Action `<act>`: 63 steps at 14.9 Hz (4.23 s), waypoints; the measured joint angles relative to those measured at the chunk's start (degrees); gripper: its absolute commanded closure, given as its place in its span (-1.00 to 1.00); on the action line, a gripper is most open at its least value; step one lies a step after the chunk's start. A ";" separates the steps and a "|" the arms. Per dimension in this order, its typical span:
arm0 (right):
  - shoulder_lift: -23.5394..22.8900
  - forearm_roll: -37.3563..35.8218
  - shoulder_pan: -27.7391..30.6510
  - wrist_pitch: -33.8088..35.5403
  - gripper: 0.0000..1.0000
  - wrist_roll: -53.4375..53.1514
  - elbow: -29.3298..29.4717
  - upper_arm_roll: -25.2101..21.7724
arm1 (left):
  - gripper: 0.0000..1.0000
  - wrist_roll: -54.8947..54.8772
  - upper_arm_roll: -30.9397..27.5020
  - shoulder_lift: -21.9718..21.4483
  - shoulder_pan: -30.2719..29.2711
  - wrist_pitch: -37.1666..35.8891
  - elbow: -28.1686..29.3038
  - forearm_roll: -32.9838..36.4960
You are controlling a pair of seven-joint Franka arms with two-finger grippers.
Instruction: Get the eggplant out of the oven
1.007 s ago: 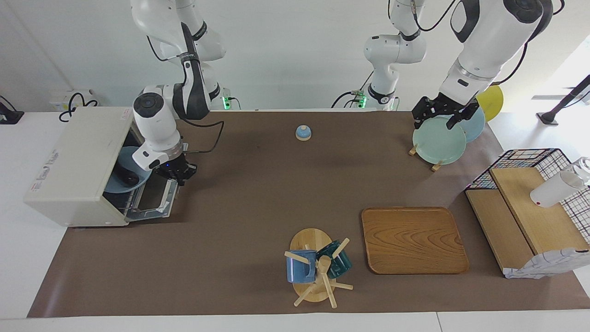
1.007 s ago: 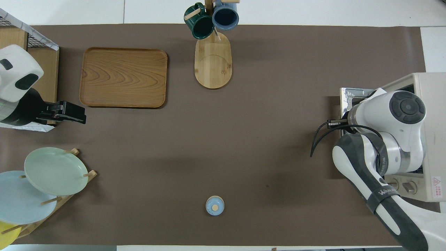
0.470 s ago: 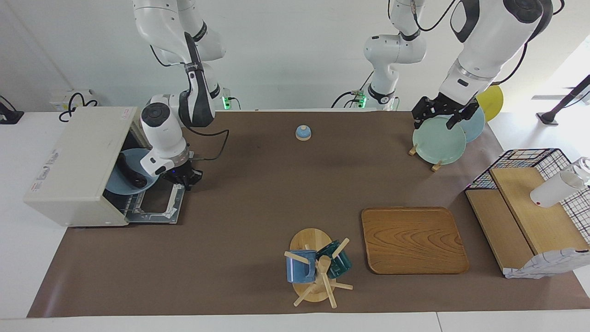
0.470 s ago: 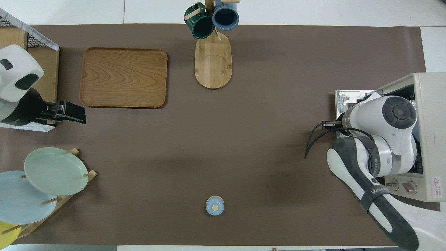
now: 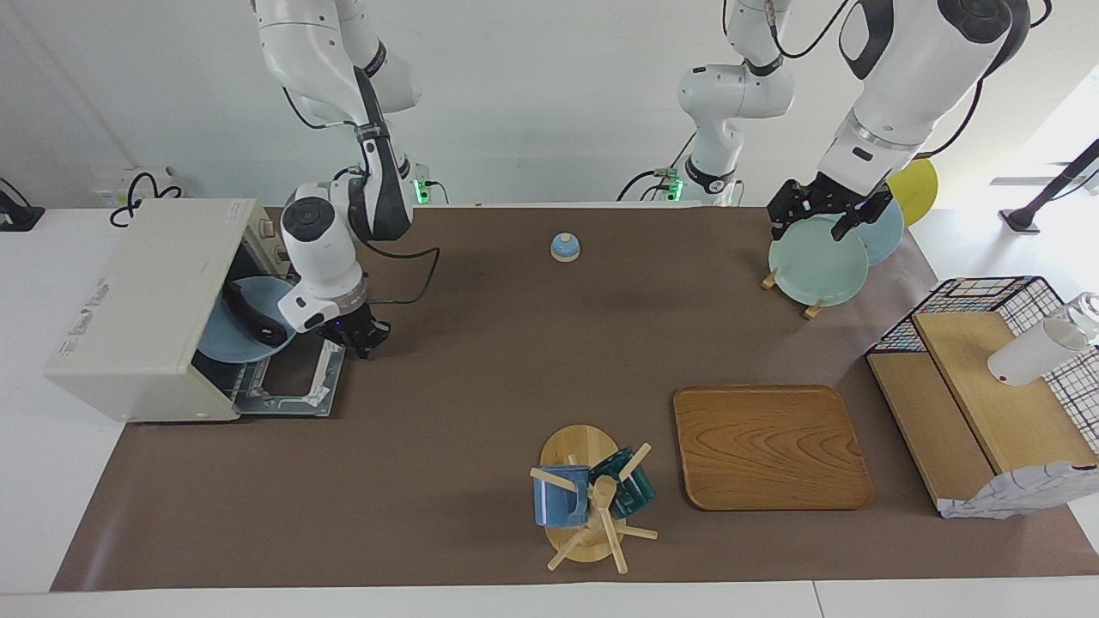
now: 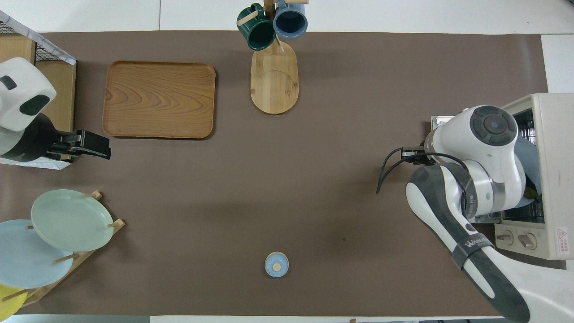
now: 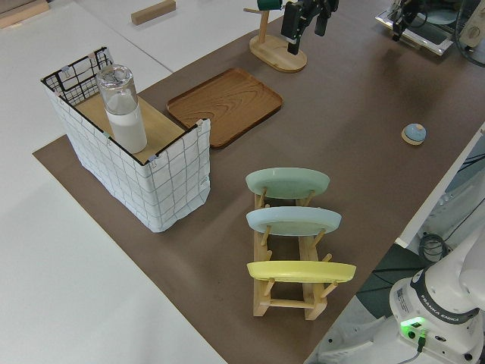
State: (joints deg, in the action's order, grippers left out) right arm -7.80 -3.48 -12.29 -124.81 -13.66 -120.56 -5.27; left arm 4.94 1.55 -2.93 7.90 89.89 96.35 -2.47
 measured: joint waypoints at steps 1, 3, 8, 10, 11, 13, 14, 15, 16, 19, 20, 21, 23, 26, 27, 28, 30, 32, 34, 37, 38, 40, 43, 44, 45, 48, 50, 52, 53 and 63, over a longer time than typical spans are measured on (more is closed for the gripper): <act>0.96 0.00 0.15 4.59 0.22 0.00 2.36 -0.23 | -1.00 0.00 0.00 0.00 0.00 0.00 0.00 0.00; 3.57 -0.03 0.36 11.76 0.21 -0.02 4.70 -0.78 | -1.00 0.00 0.00 0.00 0.00 0.00 0.00 0.00; 6.99 -0.85 5.06 16.62 0.21 3.12 3.16 -1.14 | -1.00 0.00 0.00 0.00 0.00 0.00 0.00 0.00; 6.99 -2.30 6.25 16.15 0.21 5.01 1.95 -1.17 | -1.00 0.00 0.00 0.00 0.00 0.00 0.00 0.00; 7.01 -2.60 6.62 15.20 0.21 5.38 1.34 -1.16 | -1.00 0.00 0.00 0.00 0.00 0.00 0.00 0.00; 7.24 -3.67 6.92 11.84 0.21 7.45 -0.74 -1.17 | -1.00 0.00 0.00 0.00 0.00 0.00 0.00 0.00; 7.42 -4.74 7.10 10.05 0.21 8.68 -2.03 -1.17 | -1.00 0.00 0.00 0.00 0.00 0.00 0.00 0.00; 7.57 -5.59 7.36 8.78 0.21 9.80 -3.04 -1.16 | -1.00 0.00 0.00 0.00 0.00 0.00 0.00 0.00; 7.72 -6.21 7.55 8.17 0.21 10.75 -3.66 -1.18 | -1.00 0.00 0.00 0.00 0.00 0.00 0.00 0.00; 8.31 -6.75 7.71 6.54 0.25 12.04 -5.01 -1.17 | -1.00 0.00 0.00 0.00 0.00 0.00 0.00 0.00; 8.53 -6.79 7.76 5.66 0.28 12.86 -5.70 -1.17 | -1.00 0.00 0.00 0.00 0.00 0.00 0.00 0.00; 8.71 -6.80 7.96 5.09 0.28 13.60 -6.28 -1.15 | -1.00 0.00 0.00 0.00 0.00 0.00 0.00 0.00; 8.89 -6.86 8.78 4.23 0.32 15.28 -6.94 -1.17 | -1.00 0.00 0.00 0.00 0.00 0.00 0.00 0.00; 8.98 -7.12 9.32 3.12 0.38 16.32 -7.64 -1.18 | -1.00 0.00 0.00 0.00 0.00 0.00 0.00 0.00; 9.04 -7.17 9.32 2.98 0.38 16.32 -7.83 -1.17 | -1.00 0.00 0.00 0.00 0.00 0.00 0.00 0.00; 9.13 -7.22 9.32 2.83 0.38 16.32 -8.06 -1.17 | -1.00 0.00 0.00 0.00 0.00 0.00 0.00 0.00; 9.44 -7.25 9.52 1.88 0.38 16.33 -8.90 -1.17 | -1.00 0.00 0.00 0.00 0.00 0.00 0.00 0.00; 9.70 -7.27 9.87 0.35 0.69 16.33 -10.03 -1.18 | -1.00 0.00 0.00 0.00 0.00 0.00 0.00 0.00; 9.87 -7.32 10.16 -0.21 1.00 16.36 -10.80 -1.18 | -1.00 0.00 0.00 0.00 0.00 0.00 0.00 0.00; 10.92 -8.83 10.15 0.01 1.00 16.48 -10.80 -0.96 | -1.00 0.00 0.00 0.00 0.00 0.00 0.00 0.00; 11.26 -9.07 10.12 0.39 1.00 16.49 -10.78 -0.85 | -1.00 0.00 0.00 0.00 0.00 0.00 0.00 0.00; 11.34 -9.19 9.89 1.54 1.00 16.54 -10.01 -0.40 | -1.00 0.00 0.00 0.00 0.00 0.00 0.00 0.00; 10.80 -9.15 3.84 5.63 1.00 12.56 -6.31 0.68 | -1.00 0.00 0.00 0.00 0.00 0.00 0.00 0.00; 9.97 -9.10 0.13 8.15 1.00 8.06 -4.15 0.99 | -1.00 0.00 0.00 0.00 0.00 0.00 0.00 0.00; 8.52 -9.07 -3.97 10.53 1.00 3.19 -1.35 1.25 | -1.00 0.00 0.00 0.00 0.00 0.00 0.00 0.00; 2.51 -8.51 -13.56 15.96 1.00 -8.18 8.19 1.80 | -1.00 0.00 0.00 0.00 0.00 0.00 0.00 0.00; -2.52 -7.31 -17.98 19.29 1.00 -13.77 15.49 1.81 | -1.00 0.00 0.00 0.00 0.00 0.00 0.00 0.00; -8.97 -6.62 -22.41 20.89 1.00 -21.28 22.92 1.82 | -1.00 0.00 0.00 0.00 0.00 0.00 0.00 0.00; -12.58 -6.36 -24.66 20.92 1.00 -25.02 26.16 1.85 | -1.00 0.00 0.00 0.00 0.00 0.00 0.00 0.00; -23.99 -1.30 -31.07 9.12 0.54 -35.82 32.57 4.94 | -1.00 0.00 0.00 0.00 0.00 0.00 0.00 0.00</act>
State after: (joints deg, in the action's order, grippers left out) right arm -31.79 -4.79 -43.36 -115.69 -49.48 -87.99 -0.34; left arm 4.94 1.56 -2.93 7.90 89.89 96.34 -2.47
